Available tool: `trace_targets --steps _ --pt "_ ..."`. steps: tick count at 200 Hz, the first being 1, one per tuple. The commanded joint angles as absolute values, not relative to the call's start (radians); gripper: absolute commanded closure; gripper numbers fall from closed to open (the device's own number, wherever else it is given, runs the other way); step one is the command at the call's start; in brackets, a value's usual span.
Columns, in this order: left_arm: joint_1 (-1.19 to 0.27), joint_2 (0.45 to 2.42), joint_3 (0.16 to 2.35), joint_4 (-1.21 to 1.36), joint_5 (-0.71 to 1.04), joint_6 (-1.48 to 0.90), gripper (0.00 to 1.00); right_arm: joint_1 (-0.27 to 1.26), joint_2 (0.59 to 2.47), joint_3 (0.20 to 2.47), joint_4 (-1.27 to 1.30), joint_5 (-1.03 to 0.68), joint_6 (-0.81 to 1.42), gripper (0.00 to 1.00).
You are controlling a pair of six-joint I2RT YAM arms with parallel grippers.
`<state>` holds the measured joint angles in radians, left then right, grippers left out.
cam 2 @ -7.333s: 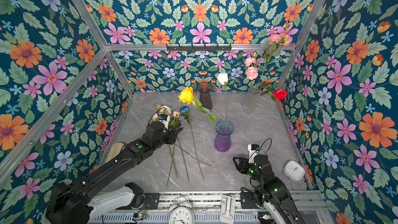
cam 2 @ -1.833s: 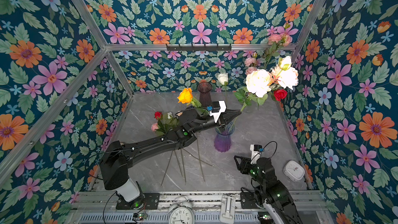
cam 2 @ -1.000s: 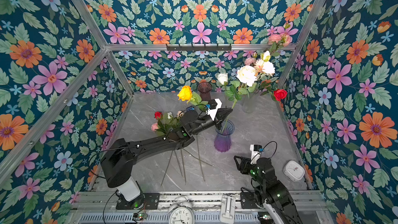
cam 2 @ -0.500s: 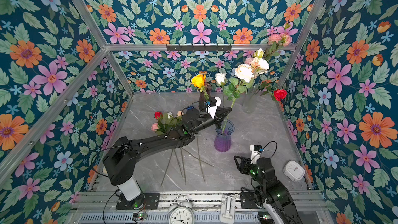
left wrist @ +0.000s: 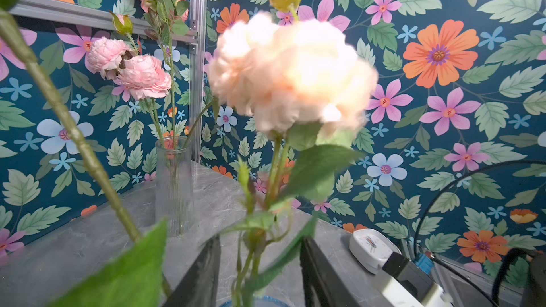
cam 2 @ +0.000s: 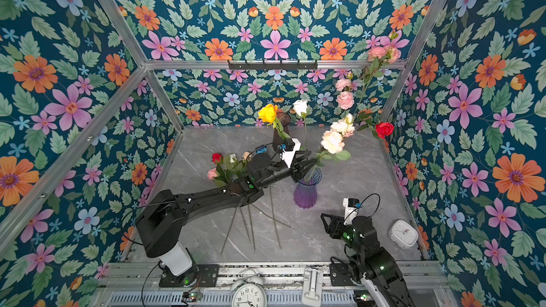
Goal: Arrange the flowers into the vase
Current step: 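Lower the cream-pink bunch into the purple-blue vase and open the left gripper, then draw the left gripper back to the loose rose stems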
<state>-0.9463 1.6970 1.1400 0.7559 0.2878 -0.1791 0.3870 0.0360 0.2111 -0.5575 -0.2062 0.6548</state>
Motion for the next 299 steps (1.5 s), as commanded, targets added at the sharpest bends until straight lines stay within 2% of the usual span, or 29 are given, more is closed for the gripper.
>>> trace_targets --steps 1,70,103,151,178,243,268,287,299 --pt "-0.946 1.680 1.135 0.794 0.292 -0.172 0.54 0.388 0.034 0.205 -0.542 -0.206 0.656 0.45" --pt "-0.950 1.630 1.142 0.810 0.302 -0.247 0.60 0.387 0.033 0.207 -0.543 -0.204 0.658 0.45" --pt "-0.957 1.582 1.149 0.819 0.312 -0.282 0.60 0.388 0.034 0.207 -0.543 -0.201 0.658 0.45" --pt "-0.956 1.502 1.111 1.008 0.464 -0.396 0.57 0.387 0.035 0.206 -0.545 -0.200 0.660 0.45" --pt "-0.957 1.429 1.057 1.011 0.503 -0.396 0.56 0.387 0.035 0.206 -0.545 -0.198 0.660 0.44" --pt "-0.956 1.089 0.762 0.638 0.251 -0.269 0.61 0.388 0.038 0.206 -0.542 -0.200 0.658 0.44" --pt "-0.949 0.971 0.702 0.393 0.056 -0.270 0.59 0.388 0.044 0.206 -0.537 -0.199 0.657 0.44" --pt "-0.913 0.916 0.673 0.232 -0.058 -0.294 0.58 0.388 0.055 0.207 -0.533 -0.198 0.656 0.44" --pt "-0.853 0.900 0.642 0.170 -0.072 -0.336 0.57 0.388 0.062 0.207 -0.531 -0.197 0.656 0.44"
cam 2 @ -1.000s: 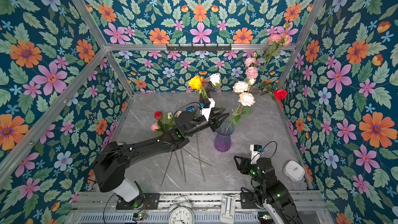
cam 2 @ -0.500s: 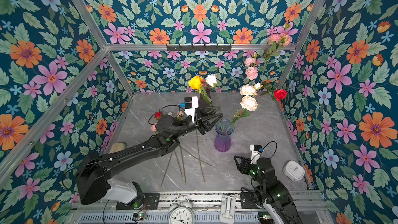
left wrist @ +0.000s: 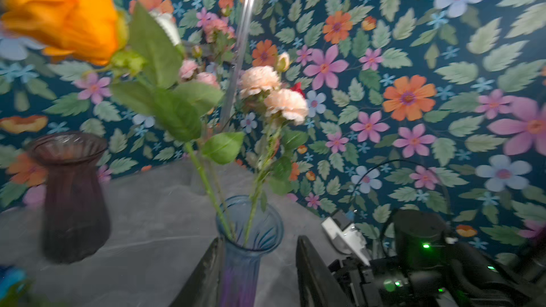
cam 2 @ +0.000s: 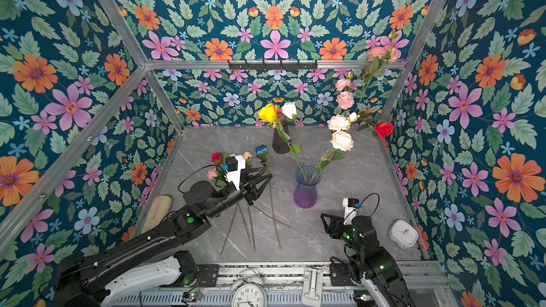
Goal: Arrange the flowers into the vase
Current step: 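Draw the left gripper back to the loose rose stems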
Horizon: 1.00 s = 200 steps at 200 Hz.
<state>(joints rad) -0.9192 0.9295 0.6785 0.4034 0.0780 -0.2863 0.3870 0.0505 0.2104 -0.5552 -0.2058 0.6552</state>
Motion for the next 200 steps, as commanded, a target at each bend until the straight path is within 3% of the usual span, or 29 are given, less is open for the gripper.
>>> trace_targets --steps 1,31,50,78,95,116,200 --pt "-0.846 0.900 0.639 0.167 -0.070 -0.340 0.57 0.388 0.063 0.208 -0.530 -0.198 0.656 0.44" --pt "-0.641 0.877 0.524 0.154 0.067 -0.437 0.56 0.388 0.083 0.209 -0.521 -0.200 0.652 0.44" --pt "-0.564 0.885 0.459 0.197 0.129 -0.465 0.51 0.388 0.087 0.209 -0.522 -0.203 0.653 0.44" --pt "-0.460 0.988 0.426 0.240 0.237 -0.503 0.52 0.387 0.086 0.210 -0.522 -0.196 0.652 0.44" --pt "-0.402 1.093 0.458 0.190 0.264 -0.508 0.54 0.388 0.086 0.210 -0.524 -0.196 0.655 0.44" --pt "-0.322 1.223 0.476 0.202 0.358 -0.523 0.65 0.387 0.086 0.210 -0.526 -0.194 0.655 0.44" --pt "-0.279 1.301 0.457 0.249 0.356 -0.546 0.58 0.388 0.088 0.210 -0.523 -0.190 0.655 0.44"
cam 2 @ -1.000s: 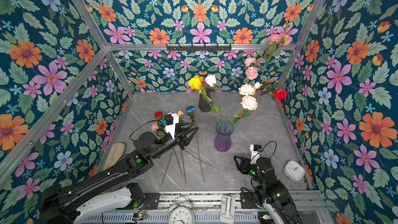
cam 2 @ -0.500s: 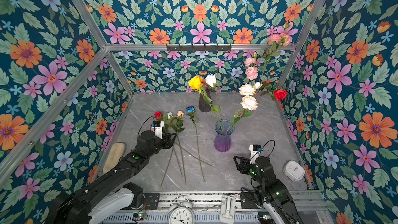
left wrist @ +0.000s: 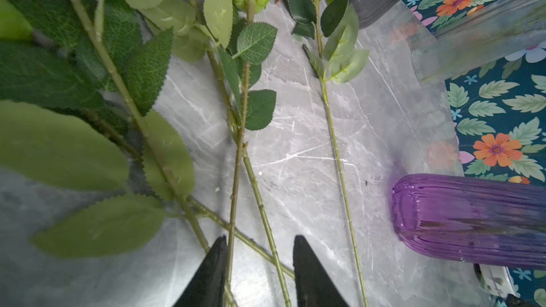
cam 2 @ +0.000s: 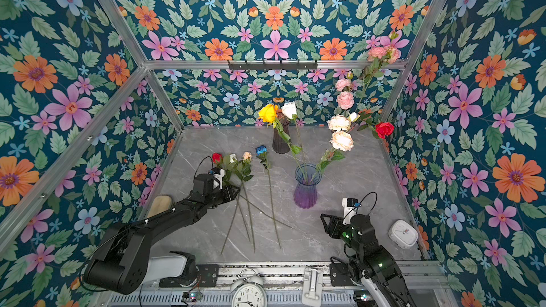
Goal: Arrange the flowers into the vase
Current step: 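Draw the left gripper back to the loose rose stems, then grasp the red rose stem with the left gripper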
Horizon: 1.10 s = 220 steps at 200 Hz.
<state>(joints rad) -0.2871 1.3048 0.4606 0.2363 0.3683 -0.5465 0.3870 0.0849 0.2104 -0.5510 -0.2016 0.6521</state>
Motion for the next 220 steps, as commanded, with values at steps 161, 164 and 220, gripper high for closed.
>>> trace_targets --steps 161,164,220 --pt "-0.261 1.406 0.412 0.349 0.397 -0.604 0.58 0.388 0.086 0.210 -0.525 -0.192 0.655 0.44" --pt "-0.261 1.409 0.411 0.351 0.399 -0.604 0.59 0.388 0.086 0.210 -0.525 -0.192 0.655 0.44" --pt "-0.259 1.455 0.389 0.433 0.407 -0.641 0.63 0.388 0.086 0.210 -0.525 -0.190 0.654 0.44"
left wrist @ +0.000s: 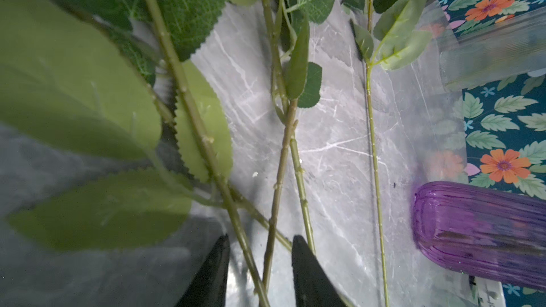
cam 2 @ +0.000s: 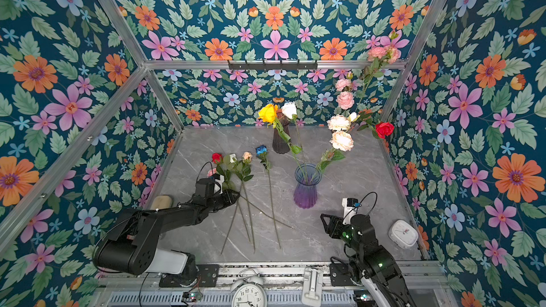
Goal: Arrange the flowers into the vase
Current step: 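Grasp the red rose stem with the left gripper, then lift the red rose high and carry it toward the purple-blue vase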
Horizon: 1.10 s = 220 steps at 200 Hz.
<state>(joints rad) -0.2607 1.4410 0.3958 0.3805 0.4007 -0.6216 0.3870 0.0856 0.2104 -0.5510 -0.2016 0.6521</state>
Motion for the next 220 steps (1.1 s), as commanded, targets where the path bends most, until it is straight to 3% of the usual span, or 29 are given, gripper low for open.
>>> trace_targets --steps 1,28,63,135,220 --pt "-0.259 1.456 0.388 0.434 0.407 -0.642 0.63 0.387 0.086 0.210 -0.525 -0.191 0.654 0.44" --pt "-0.252 1.482 0.384 0.488 0.429 -0.663 0.70 0.387 0.087 0.210 -0.523 -0.192 0.655 0.44" --pt "-0.231 1.512 0.385 0.562 0.488 -0.701 0.93 0.388 0.088 0.210 -0.525 -0.192 0.655 0.44" --pt "-0.228 1.280 0.389 0.453 0.455 -0.687 0.96 0.387 0.087 0.209 -0.525 -0.188 0.655 0.44" --pt "-0.230 0.865 0.395 0.595 0.450 -0.806 1.00 0.388 0.091 0.211 -0.526 -0.183 0.655 0.43"
